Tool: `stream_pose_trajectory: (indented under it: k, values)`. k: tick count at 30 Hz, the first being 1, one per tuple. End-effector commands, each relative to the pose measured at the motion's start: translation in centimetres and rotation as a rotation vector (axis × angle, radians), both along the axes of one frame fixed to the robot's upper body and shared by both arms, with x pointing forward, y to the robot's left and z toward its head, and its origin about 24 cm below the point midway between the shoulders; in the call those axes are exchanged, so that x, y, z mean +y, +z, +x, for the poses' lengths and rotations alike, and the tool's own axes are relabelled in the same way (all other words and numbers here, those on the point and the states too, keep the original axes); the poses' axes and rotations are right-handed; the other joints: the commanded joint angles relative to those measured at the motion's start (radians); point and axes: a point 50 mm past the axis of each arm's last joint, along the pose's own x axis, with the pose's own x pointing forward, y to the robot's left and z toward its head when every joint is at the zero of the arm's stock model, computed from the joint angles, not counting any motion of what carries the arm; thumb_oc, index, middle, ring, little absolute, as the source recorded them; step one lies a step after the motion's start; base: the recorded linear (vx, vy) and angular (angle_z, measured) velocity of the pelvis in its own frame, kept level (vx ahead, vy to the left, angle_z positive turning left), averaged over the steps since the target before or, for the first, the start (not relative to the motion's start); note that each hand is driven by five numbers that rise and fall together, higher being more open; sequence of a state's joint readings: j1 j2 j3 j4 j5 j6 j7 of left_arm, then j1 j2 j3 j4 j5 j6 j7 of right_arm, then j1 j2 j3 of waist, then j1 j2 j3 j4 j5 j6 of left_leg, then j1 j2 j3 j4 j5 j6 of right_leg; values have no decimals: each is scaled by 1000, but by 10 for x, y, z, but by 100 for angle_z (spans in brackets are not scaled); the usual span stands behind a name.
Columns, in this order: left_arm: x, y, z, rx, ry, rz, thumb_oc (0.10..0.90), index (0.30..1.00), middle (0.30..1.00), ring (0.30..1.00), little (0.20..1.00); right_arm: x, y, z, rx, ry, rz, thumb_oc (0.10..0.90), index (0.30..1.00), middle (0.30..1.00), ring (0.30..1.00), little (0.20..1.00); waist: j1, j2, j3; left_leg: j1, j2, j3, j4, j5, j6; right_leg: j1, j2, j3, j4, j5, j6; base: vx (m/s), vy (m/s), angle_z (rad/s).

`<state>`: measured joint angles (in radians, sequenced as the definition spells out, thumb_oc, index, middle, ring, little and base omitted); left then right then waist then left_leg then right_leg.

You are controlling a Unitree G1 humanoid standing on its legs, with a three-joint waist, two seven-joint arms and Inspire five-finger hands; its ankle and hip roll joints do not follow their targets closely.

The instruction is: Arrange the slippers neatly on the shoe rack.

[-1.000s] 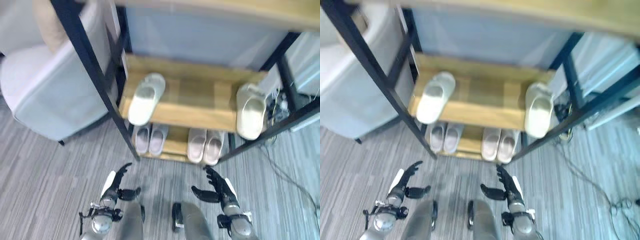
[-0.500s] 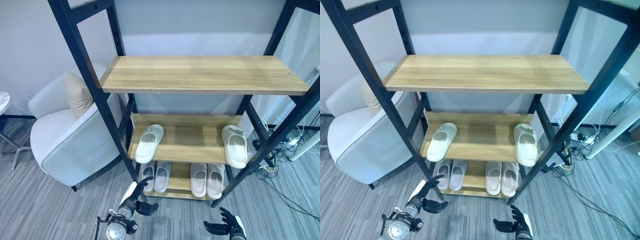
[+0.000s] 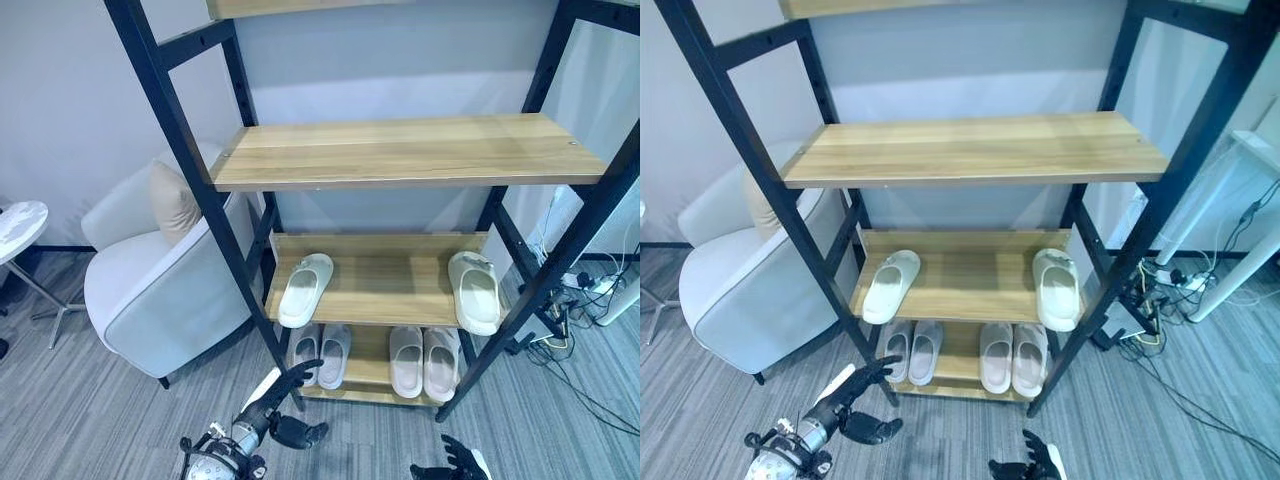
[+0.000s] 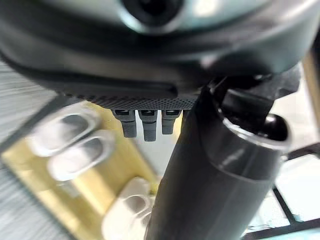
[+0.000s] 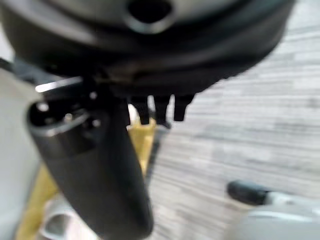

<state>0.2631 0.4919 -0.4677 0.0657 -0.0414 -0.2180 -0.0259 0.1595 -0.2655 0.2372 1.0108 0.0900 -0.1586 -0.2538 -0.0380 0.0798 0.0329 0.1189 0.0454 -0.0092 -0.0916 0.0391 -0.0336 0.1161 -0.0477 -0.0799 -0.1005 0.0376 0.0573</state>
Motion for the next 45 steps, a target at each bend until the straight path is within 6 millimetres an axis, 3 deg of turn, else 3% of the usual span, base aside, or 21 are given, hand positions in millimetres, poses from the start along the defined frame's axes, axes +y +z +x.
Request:
stream_pose_trajectory:
  k: [1,2,5,8,12,15,20,23,25,27,28,33,45]
  values:
    - [-16,71,41,-329,-55,-222,800,900,900,900,900,0,6,22,-73,59,-34,800,900,900,900,900,8,-44,4,-1,-39,-7,4,-84,7,7,1,2,13,-108,47,0,0,0]
    - [-28,92,48,-388,-99,-311,800,900,900,900,900,0,5,20,-59,60,-35,800,900,900,900,900,2,-45,2,1,-39,-6,4,-83,5,9,1,2,13,-110,46,0,0,0]
    - [-47,125,63,-522,-162,-395,800,900,900,900,900,3,4,19,-53,59,-27,800,900,900,900,900,-10,-48,-4,0,-37,-5,4,-83,4,12,2,3,13,-113,46,2,-34,2]
    - [-68,155,80,-708,-216,-345,800,900,900,900,900,5,4,19,-66,51,-15,800,900,900,900,900,-30,-49,-10,1,-38,-3,4,-85,3,14,2,4,13,-114,45,0,0,0]
    - [-89,162,102,-815,-196,-240,800,900,900,900,900,3,7,20,-96,18,-4,800,900,900,900,900,-60,-45,-12,4,-39,3,4,-86,3,14,2,13,13,-112,47,0,0,0]
    - [-91,158,118,-832,-141,-169,800,900,900,900,900,-1,7,14,-91,-29,0,800,900,900,900,900,-78,-40,-14,4,-38,11,4,-87,3,11,1,20,13,-109,48,29,-17,-6]
    - [-86,159,139,-783,-31,-187,800,900,900,900,900,-11,6,7,-68,-84,-18,800,900,900,900,900,-106,-24,-10,-12,-41,22,4,-82,4,-15,-2,32,13,-98,55,6,0,-5]
    - [-85,175,152,-896,-37,-52,800,900,900,900,900,-22,8,1,-64,-128,-44,800,900,900,900,900,-123,-5,-7,-40,-45,36,4,-79,4,-48,-5,43,13,-87,61,-6,23,-15]
    - [-86,175,152,-896,-38,-53,800,900,900,900,900,-23,8,1,-64,-129,-44,800,900,900,900,900,-121,-4,-9,-36,-44,36,4,-89,4,-45,-4,44,13,-96,61,41,16,-9]
    - [-80,185,164,-994,-42,111,800,900,900,900,900,-29,10,3,-77,-141,-60,800,900,900,900,900,-128,9,-3,-57,-46,42,4,-85,3,-67,-7,49,13,-91,66,18,12,-1]
    - [-80,185,164,-997,-42,111,800,900,900,900,900,-29,10,3,-78,-141,-59,800,900,900,900,900,-127,9,-3,-59,-46,42,4,-85,3,-69,-7,49,13,-91,66,-25,15,-5]
    - [-59,182,168,-1021,29,193,800,900,900,900,900,-28,9,0,-75,-157,-65,800,900,900,900,900,-122,17,-8,-93,-47,46,4,-74,2,-104,-4,51,13,-85,65,20,2,-11]
    - [1,181,188,-1067,222,513,800,900,900,900,900,-29,8,-4,-64,-142,-73,800,900,900,900,900,-114,4,-14,-146,-47,41,4,-60,-4,-155,-5,44,13,-71,66,10,-1,-1]
